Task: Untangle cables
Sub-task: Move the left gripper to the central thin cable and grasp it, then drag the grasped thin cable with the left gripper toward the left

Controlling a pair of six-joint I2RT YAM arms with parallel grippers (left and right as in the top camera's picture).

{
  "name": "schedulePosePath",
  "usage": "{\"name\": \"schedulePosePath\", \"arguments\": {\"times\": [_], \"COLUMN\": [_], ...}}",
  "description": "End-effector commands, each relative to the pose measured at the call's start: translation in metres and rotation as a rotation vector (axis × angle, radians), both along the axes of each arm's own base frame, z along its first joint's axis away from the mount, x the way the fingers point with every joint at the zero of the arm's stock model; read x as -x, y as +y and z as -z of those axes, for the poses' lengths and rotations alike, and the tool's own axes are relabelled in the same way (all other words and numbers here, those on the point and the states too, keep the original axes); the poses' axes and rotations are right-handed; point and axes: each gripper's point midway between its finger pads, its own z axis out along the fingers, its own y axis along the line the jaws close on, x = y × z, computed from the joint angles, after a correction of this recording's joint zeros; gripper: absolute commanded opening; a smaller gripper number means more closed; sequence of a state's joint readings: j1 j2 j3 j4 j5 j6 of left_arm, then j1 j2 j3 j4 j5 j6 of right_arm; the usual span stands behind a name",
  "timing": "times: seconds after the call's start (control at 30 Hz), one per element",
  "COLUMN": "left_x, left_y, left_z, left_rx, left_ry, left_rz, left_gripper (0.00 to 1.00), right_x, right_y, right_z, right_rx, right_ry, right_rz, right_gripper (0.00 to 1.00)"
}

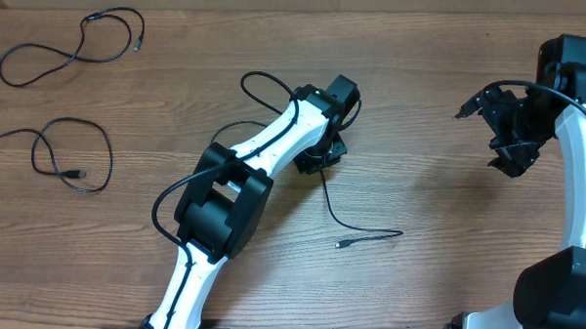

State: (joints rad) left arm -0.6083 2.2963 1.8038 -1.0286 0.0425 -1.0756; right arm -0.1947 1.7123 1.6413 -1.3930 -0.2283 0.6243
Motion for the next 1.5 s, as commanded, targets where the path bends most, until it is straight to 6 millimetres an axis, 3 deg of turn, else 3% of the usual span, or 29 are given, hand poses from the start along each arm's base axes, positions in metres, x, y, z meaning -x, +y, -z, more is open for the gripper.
{"name": "schedulePosePath", "arguments": {"times": [0.0,0.17,0.3,0.43,0.6,0.7,0.87,1.3,1.47], "left_x": [0.001,0.008,0.009,0.001,-0.006,-0.003,0.014,0.070,0.095], "left_y": [0.009,0.010,0.001,0.006,0.004,0.013,0.030,0.082,0.120], "left_z": [-0.007,-0.008,-0.029,-0.079,-0.164,-0.210,-0.266,-0.371,-0.388], "left_rx": [-0.044,-0.041,0.029,0.056,0.153,0.173,0.219,0.322,0.249], "left_ry": [-0.023,0.008,0.011,-0.058,-0.254,-0.370,-0.479,-0.713,-0.766], "left_rz": [0.000,0.025,0.123,0.110,0.179,0.203,0.196,0.170,0.082], "left_gripper": [0.04,0.04,0.04,0.04,0.04,0.04,0.04,0.04,0.04], "right_x": [0.000,0.000,0.000,0.000,0.000,0.000,0.000,0.000,0.000], "right_y": [-0.002,-0.002,-0.002,-0.002,-0.002,-0.002,-0.002,-0.002,-0.002], "right_z": [0.000,0.000,0.000,0.000,0.000,0.000,0.000,0.000,0.000], "right_rx": [0.008,0.008,0.008,0.008,0.008,0.007,0.008,0.008,0.007], "right_ry": [0.000,0.000,0.000,0.000,0.000,0.000,0.000,0.000,0.000], "right_rz": [0.004,0.004,0.004,0.004,0.004,0.003,0.004,0.004,0.003], "right_gripper": [1.00,1.00,1.00,1.00,1.00,1.00,1.00,1.00,1.00]}}
